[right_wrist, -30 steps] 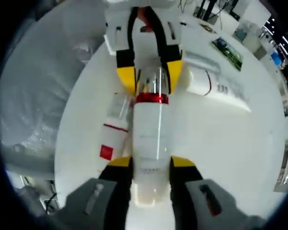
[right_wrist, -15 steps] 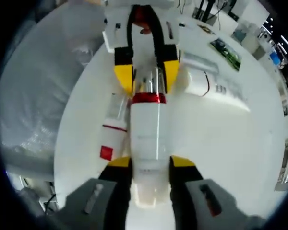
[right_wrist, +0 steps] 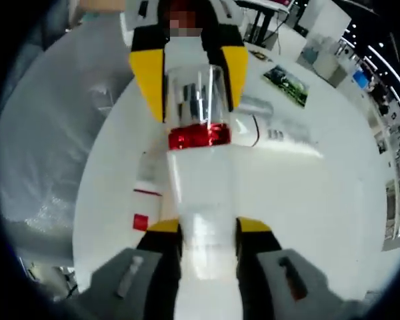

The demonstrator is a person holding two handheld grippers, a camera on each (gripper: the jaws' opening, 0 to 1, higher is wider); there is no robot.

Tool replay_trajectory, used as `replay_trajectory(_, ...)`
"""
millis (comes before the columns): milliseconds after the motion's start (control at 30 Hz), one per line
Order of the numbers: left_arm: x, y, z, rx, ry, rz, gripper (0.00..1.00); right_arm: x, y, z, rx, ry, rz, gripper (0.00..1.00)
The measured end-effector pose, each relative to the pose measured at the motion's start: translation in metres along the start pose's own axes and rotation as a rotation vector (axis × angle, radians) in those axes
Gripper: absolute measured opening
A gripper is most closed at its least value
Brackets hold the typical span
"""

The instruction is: Arrange the skincare products in the storage area until every visible bottle or jar stands upright without overlapping.

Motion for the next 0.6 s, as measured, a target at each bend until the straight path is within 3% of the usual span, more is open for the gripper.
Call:
replay_trajectory(533, -0.008, -0.027, 0.013, -0.141, -0.013, 0.036, 0.28, 0.005, -0.006, 0.007, -0.012, 0.017, -0.017, 0.29)
replay_trajectory(600, -0.008, -0.031, 0.017, -0.189, -0.03, 0.052, 0.28, 0.004, -0.01, 0.007, -0.012, 0.019, -0.016, 0.29)
Point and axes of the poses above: the point that each gripper's makers call its tool centre point, and the gripper's own axes: z roughly backward along the fingers, x roughly to its left, y roughly out of its underside, the point moved 1 cm from there along z, roughly backward along the fingers, and after that the axes turned 10 degrees about x, right-handed, at the moved point
